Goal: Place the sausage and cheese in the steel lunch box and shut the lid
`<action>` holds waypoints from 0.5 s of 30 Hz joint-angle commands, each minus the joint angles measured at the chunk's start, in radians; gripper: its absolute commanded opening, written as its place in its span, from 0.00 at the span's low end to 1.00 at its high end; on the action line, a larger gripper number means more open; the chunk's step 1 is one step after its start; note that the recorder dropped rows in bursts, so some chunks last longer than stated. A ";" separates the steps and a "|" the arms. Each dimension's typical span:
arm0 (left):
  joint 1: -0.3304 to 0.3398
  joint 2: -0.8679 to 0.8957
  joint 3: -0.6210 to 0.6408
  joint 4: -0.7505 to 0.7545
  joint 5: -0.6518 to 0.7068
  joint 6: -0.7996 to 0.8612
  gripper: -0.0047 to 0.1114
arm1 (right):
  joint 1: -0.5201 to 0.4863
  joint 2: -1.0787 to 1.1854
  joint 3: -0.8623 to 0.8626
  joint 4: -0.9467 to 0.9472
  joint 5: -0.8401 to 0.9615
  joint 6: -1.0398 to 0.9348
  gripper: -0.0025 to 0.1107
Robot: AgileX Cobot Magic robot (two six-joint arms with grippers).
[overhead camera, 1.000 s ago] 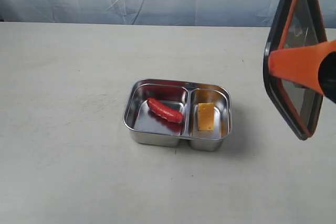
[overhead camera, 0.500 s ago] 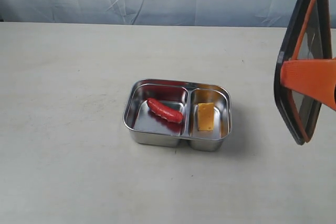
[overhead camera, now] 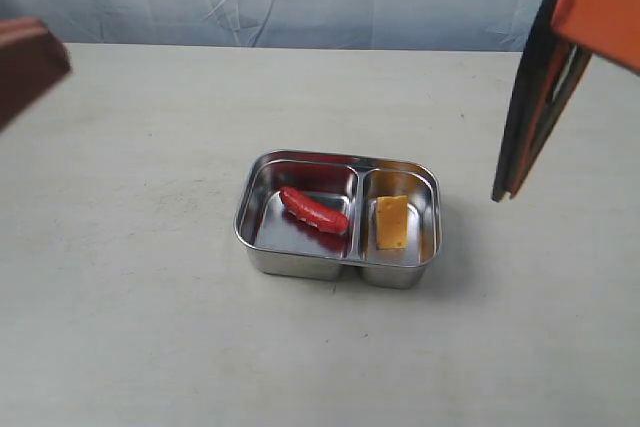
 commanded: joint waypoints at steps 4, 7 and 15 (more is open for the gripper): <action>-0.084 0.230 -0.008 0.075 -0.125 0.120 0.04 | -0.006 -0.007 0.071 0.317 0.007 -0.239 0.01; -0.141 0.264 -0.008 -0.003 -0.249 0.161 0.04 | -0.006 -0.007 0.094 0.317 0.014 -0.233 0.01; -0.206 0.309 -0.008 -0.136 -0.373 0.276 0.04 | -0.006 -0.007 0.106 0.317 0.043 -0.232 0.01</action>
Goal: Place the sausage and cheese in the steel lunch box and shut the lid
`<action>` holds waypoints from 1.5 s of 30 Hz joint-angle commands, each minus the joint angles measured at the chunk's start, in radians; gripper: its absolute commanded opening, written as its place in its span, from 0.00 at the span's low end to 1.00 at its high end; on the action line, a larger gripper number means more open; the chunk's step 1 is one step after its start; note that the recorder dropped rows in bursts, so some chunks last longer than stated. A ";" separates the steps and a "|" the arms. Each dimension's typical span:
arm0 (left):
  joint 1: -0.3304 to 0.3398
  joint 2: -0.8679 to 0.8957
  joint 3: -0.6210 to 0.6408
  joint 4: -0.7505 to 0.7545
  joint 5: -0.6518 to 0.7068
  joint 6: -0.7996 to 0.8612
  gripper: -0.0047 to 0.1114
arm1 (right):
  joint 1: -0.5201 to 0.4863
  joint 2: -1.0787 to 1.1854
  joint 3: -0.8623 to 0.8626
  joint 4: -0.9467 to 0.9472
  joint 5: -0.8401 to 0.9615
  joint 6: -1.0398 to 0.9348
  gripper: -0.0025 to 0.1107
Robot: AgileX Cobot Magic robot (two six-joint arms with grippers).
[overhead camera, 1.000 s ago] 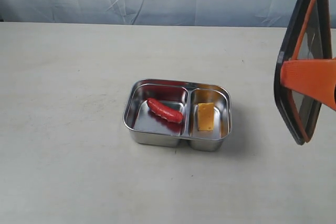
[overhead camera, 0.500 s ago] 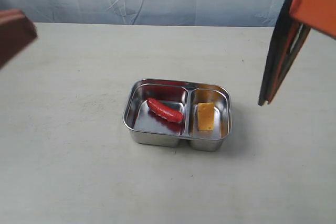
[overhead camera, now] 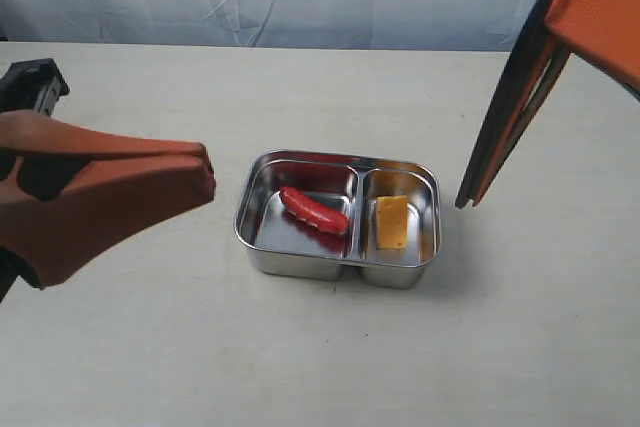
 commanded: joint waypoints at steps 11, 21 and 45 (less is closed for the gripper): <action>-0.067 0.188 -0.004 -0.043 0.113 0.107 0.04 | -0.006 0.057 -0.005 0.012 0.018 0.056 0.01; -0.408 0.296 -0.095 -0.266 0.487 0.466 0.39 | -0.006 0.234 -0.095 0.012 0.035 0.063 0.01; -0.589 0.559 -0.353 -0.808 0.748 0.839 0.38 | -0.004 0.269 -0.105 0.012 0.050 0.063 0.01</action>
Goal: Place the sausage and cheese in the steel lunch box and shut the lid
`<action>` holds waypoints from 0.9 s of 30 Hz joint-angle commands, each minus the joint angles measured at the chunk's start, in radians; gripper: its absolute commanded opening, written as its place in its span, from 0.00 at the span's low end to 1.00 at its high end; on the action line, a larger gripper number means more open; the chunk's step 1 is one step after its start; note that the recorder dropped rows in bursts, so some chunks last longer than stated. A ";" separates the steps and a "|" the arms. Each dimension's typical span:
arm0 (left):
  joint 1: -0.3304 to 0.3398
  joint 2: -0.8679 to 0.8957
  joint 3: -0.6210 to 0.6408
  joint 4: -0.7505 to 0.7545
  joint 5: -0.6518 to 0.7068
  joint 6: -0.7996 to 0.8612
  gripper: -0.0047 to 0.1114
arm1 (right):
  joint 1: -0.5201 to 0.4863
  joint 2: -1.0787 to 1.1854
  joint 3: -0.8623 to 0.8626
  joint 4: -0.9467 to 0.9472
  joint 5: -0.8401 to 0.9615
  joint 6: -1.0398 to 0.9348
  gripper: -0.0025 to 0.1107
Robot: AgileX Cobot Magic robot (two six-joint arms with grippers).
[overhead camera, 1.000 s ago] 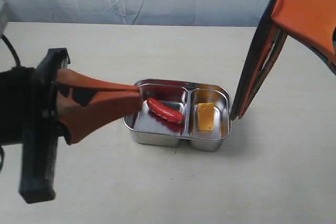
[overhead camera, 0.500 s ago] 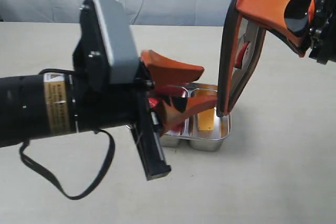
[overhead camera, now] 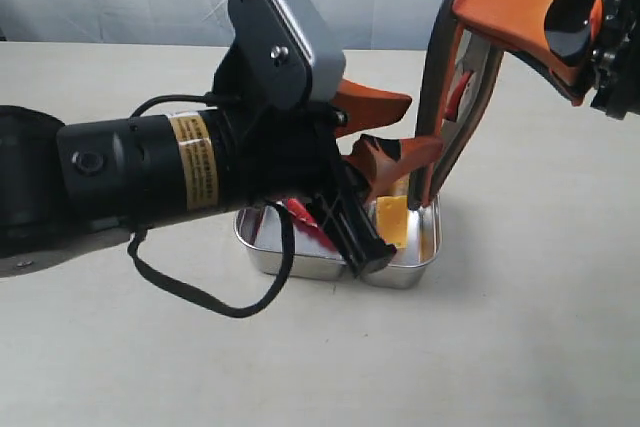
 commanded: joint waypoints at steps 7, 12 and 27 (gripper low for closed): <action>-0.074 0.129 -0.143 -0.097 0.036 0.060 0.31 | -0.005 -0.001 -0.010 0.004 0.058 -0.002 0.01; -0.082 0.132 -0.167 -0.100 0.100 0.082 0.28 | -0.005 -0.003 -0.010 0.004 0.061 -0.002 0.01; -0.082 0.109 -0.170 -0.048 0.484 0.220 0.04 | -0.005 -0.003 -0.010 -0.081 0.117 0.027 0.01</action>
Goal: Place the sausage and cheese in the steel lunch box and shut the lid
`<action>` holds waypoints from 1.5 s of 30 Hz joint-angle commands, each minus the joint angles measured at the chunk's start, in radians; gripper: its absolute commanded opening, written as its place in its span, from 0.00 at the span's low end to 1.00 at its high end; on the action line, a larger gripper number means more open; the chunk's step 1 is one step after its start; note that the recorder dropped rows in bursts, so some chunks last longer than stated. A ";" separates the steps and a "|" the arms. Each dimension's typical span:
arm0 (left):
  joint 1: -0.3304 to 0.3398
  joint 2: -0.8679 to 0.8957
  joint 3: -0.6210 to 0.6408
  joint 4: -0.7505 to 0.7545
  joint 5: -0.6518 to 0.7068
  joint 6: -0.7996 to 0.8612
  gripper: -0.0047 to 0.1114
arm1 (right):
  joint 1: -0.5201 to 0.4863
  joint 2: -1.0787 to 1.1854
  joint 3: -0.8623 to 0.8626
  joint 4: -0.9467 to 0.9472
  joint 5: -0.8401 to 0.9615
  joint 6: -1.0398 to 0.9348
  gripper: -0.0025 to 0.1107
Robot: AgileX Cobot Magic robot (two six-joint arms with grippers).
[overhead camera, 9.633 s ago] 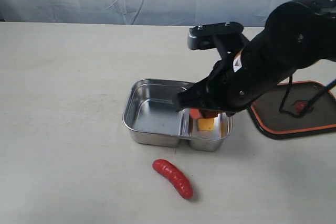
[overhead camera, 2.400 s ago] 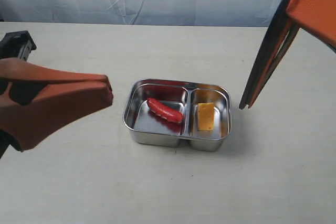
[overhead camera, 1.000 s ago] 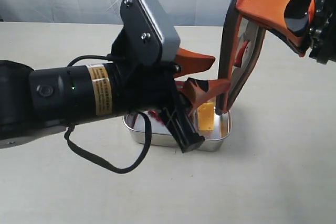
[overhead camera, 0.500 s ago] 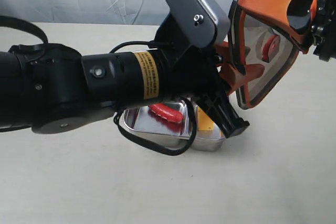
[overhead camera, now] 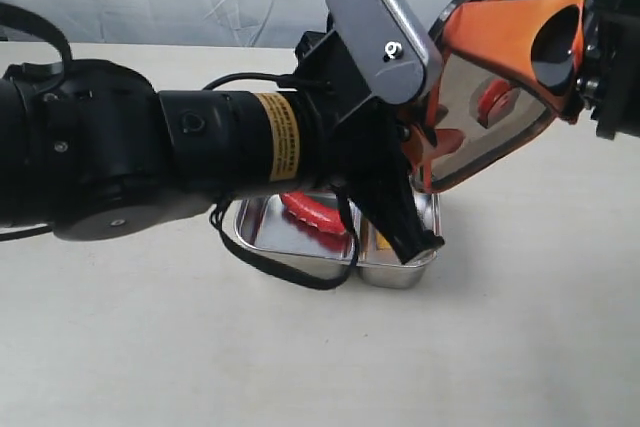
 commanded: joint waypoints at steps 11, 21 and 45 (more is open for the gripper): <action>0.006 -0.073 -0.003 0.113 0.290 0.054 0.04 | 0.001 -0.012 -0.014 -0.147 0.118 0.211 0.02; 0.006 -0.108 -0.003 0.509 0.472 -0.339 0.04 | 0.001 -0.012 -0.014 -0.400 0.123 0.405 0.22; -0.307 0.062 -0.003 1.076 1.237 -0.654 0.04 | 0.001 0.142 -0.014 -0.061 -0.096 0.468 0.58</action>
